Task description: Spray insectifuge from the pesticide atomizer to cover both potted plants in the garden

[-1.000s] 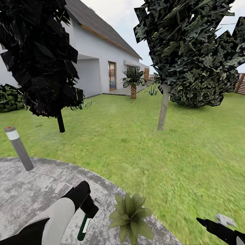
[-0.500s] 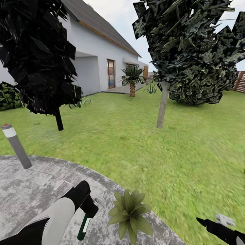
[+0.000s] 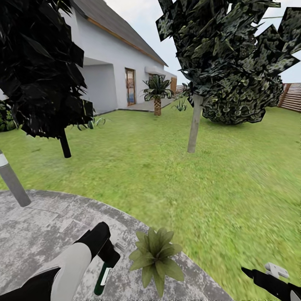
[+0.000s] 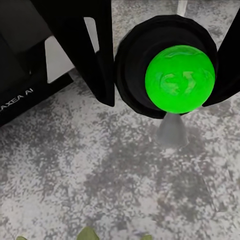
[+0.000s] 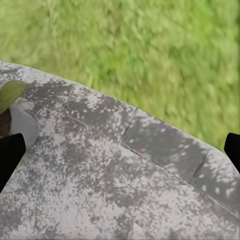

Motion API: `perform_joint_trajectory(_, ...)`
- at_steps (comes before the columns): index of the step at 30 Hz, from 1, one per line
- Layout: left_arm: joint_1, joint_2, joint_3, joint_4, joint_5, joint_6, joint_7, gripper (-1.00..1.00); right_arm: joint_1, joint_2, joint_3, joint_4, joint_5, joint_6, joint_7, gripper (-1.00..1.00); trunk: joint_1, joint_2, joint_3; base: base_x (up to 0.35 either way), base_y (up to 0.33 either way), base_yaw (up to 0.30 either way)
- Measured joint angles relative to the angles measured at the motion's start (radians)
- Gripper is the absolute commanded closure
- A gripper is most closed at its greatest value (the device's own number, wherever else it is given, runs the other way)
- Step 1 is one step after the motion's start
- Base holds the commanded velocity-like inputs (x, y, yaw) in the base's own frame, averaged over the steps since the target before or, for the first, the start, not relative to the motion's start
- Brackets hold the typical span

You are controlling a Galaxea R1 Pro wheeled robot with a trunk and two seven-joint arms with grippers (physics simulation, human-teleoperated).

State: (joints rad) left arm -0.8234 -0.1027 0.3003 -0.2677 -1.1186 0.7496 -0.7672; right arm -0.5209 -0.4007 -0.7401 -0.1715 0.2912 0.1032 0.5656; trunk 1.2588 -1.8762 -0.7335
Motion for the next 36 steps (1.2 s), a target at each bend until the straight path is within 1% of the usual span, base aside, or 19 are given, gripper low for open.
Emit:
perform_joint_trajectory(5, 0.0, 0.018, -0.001, 0.0, -0.002, -0.001, 0.002, 1.0, 0.0, 0.0, 0.0, 0.0, 0.0, 0.0, 0.0, -1.0, 0.019, -0.035, -0.02, 0.0, 0.0, -0.007)
perform_joint_trajectory(10, 0.0, 0.022, 0.0, 0.001, 0.0, -0.001, 0.005, 1.0, 0.0, 0.0, 0.0, 0.0, 0.0, 0.0, -0.001, -1.0, 0.038, -0.07, -0.037, 0.0, 0.0, 0.0)
perform_joint_trajectory(20, 0.0, 0.021, 0.002, 0.0, 0.003, -0.002, 0.005, 1.0, 0.0, 0.0, -0.001, 0.0, 0.0, 0.0, 0.0, -1.0, 0.038, -0.07, -0.037, 0.01, 0.0, 0.0)
perform_joint_trajectory(28, 0.0, 0.021, 0.002, 0.0, 0.003, -0.002, 0.005, 1.0, 0.0, 0.0, 0.0, 0.0, 0.0, 0.0, 0.0, -1.0, 0.038, -0.07, -0.037, 0.275, 0.069, 0.0)
perform_joint_trajectory(36, 0.0, 0.021, 0.0, 0.003, 0.002, -0.003, 0.006, 1.0, 0.0, 0.0, 0.0, 0.0, 0.0, -0.002, -0.001, -1.0, 0.038, -0.07, -0.037, 0.029, 0.005, 0.0)
